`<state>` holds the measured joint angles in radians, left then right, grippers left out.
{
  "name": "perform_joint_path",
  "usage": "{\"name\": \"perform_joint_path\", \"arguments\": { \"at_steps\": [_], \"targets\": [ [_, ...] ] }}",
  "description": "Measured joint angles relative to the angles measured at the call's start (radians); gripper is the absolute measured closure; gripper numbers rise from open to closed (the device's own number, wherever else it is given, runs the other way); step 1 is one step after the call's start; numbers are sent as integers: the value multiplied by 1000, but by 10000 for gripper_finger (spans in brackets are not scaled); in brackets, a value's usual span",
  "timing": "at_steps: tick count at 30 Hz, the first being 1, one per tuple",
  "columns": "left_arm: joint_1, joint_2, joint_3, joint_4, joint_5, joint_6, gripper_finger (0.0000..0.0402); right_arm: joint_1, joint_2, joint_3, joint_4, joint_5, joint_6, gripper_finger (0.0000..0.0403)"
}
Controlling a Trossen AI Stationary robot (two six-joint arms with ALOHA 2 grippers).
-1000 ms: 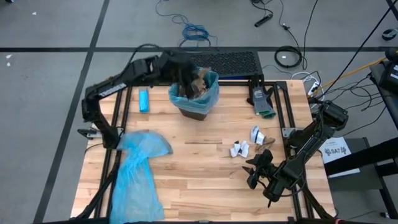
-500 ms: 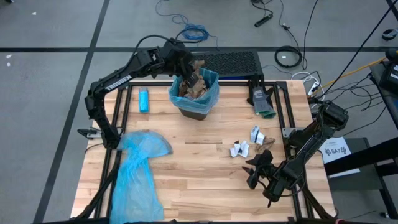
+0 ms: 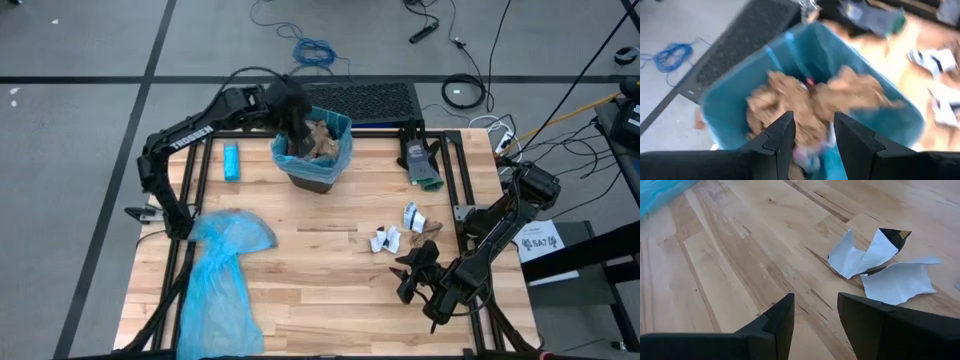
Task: Place trash/remove bag and relplace
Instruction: Put the white paper into the trash bin
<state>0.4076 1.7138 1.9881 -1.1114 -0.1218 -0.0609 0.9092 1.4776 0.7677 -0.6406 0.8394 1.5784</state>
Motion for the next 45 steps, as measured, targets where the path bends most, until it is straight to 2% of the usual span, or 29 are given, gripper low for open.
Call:
{"name": "perform_joint_path", "arguments": {
  "at_steps": [3, 9, 13, 16, 20, 26, 30, 35, 37, 42, 45],
  "targets": [
    [-56, 0, 0, -54, 0, 59, 260, 0, 0, 0, -4, -1, 0, 261],
    [-198, -8, -2, -52, -11, 50, 260, 0, 0, 0, -8, -2, 6, 261],
    [-293, -82, -89, -5, -79, 35, 260, 3, 0, 0, 3, -9, 22, 261],
    [-355, -176, -234, 44, -149, -15, 260, 3, 0, 0, 18, -10, 23, 261],
    [-435, -353, -519, 199, -209, -113, 260, 3, 0, 0, 34, -10, 24, 261],
    [-553, -602, -982, 526, -209, -240, 260, 3, 0, 0, 39, -6, 26, 261],
    [-598, -706, -1216, 718, -203, -275, 260, -24, 0, 0, 35, -1, 19, 261],
    [-602, -740, -1375, 894, -167, -262, 260, -151, 0, 0, 24, -15, -175, 261],
    [-596, -740, -1389, 891, -167, -244, 260, -225, 0, 9, 25, -80, -307, 261],
    [-584, -724, -1392, 883, -194, -162, 260, -444, 0, 25, 22, -321, -580, 261],
    [-585, -721, -1392, 885, -195, -109, 260, -545, 0, 29, 21, -387, -720, 261]
  ]
}}
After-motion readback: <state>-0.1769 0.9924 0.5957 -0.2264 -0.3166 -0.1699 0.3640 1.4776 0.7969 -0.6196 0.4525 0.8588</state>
